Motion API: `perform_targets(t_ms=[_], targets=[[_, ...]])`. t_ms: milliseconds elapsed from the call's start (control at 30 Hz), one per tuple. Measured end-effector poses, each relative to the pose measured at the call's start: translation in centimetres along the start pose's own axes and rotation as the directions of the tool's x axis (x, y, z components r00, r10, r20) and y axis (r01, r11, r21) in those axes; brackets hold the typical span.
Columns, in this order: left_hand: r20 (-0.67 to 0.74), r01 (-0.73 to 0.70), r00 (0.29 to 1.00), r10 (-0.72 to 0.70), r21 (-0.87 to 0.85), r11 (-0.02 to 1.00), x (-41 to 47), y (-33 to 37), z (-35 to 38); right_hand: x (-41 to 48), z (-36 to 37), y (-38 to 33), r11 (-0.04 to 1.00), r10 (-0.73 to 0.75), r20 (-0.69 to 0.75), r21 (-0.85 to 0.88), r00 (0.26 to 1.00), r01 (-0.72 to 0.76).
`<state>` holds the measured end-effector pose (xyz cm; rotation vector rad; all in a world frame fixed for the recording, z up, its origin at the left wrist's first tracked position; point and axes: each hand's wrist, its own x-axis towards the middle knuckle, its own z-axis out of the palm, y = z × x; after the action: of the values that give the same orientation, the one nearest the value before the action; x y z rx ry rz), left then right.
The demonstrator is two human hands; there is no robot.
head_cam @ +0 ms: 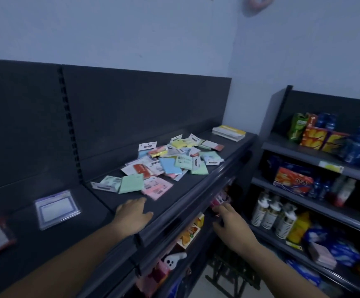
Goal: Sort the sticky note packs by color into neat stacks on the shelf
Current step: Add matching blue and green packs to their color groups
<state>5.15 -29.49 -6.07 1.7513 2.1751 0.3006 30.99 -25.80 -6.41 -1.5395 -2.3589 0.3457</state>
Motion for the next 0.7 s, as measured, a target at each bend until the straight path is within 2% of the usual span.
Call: perform_targets(t_ms=[267,400,600,700], targets=[[-0.126,-0.065,0.99,0.065,0.002,0.998,10.3,4.0,1.3,9.3,0.6,5.3,1.0,0.015,0.027,-0.018,1.0,-0.015],[-0.214,-0.155,0.966,0.146,-0.024,0.988,16.8,5.4,0.4,16.5,0.9,7.6,0.998,0.036,0.077,-0.055,0.996,-0.032],[-0.181,-0.282,0.935,0.306,0.148,0.948,25.2,6.7,1.0,26.2,-1.1,11.0,0.967,0.042,0.117,-0.253,0.992,-0.011],[-0.142,-0.322,0.925,0.353,0.205,0.924,28.2,7.6,2.1,29.2,-2.1,13.2,0.973,0.069,0.123,-0.229,0.99,-0.04]])
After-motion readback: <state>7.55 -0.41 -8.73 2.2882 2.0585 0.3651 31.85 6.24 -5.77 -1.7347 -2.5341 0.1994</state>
